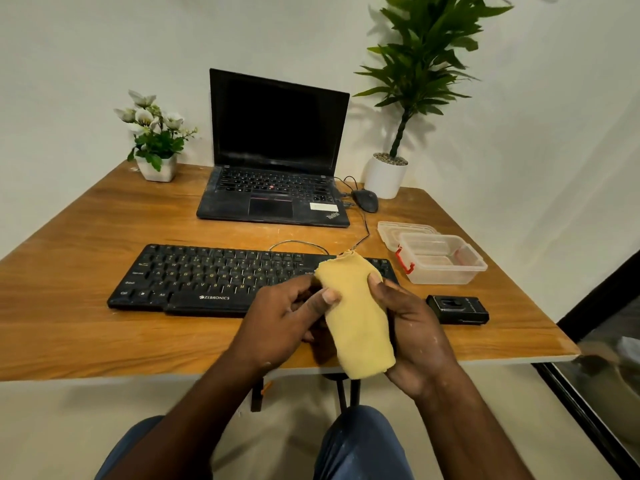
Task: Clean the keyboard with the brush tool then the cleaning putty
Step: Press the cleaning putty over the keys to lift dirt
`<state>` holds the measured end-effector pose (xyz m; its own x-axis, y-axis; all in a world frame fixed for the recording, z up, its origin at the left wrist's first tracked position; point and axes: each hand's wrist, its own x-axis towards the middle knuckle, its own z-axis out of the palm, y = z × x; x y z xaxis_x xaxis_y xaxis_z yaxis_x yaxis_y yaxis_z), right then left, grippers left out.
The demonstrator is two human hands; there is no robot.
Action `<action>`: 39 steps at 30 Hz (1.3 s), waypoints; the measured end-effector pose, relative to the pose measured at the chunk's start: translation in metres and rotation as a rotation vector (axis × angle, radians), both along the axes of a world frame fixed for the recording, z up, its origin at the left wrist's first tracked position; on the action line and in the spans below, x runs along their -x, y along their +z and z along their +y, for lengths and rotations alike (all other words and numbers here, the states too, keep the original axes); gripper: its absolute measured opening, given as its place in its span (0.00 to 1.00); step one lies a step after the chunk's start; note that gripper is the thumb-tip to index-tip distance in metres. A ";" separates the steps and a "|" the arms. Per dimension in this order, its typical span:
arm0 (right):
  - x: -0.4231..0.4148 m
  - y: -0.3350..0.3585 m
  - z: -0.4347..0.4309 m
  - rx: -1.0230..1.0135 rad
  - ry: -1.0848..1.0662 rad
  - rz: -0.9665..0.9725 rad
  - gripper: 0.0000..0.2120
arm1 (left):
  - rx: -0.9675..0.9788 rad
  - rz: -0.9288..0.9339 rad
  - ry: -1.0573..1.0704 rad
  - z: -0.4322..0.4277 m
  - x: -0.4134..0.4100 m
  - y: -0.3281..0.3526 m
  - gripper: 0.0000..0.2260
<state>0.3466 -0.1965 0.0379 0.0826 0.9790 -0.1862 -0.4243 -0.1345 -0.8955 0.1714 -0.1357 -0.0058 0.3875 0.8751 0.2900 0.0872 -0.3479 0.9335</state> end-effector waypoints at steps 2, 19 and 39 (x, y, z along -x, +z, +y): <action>0.001 0.004 0.000 -0.009 -0.009 -0.085 0.15 | 0.121 -0.101 -0.033 0.000 0.000 0.002 0.24; -0.038 0.009 -0.008 0.081 0.198 -0.440 0.30 | 0.289 -0.027 -0.079 0.005 -0.015 0.045 0.07; -0.032 -0.032 -0.017 -0.119 -0.128 -0.563 0.14 | 0.208 0.259 0.043 -0.002 0.016 0.019 0.09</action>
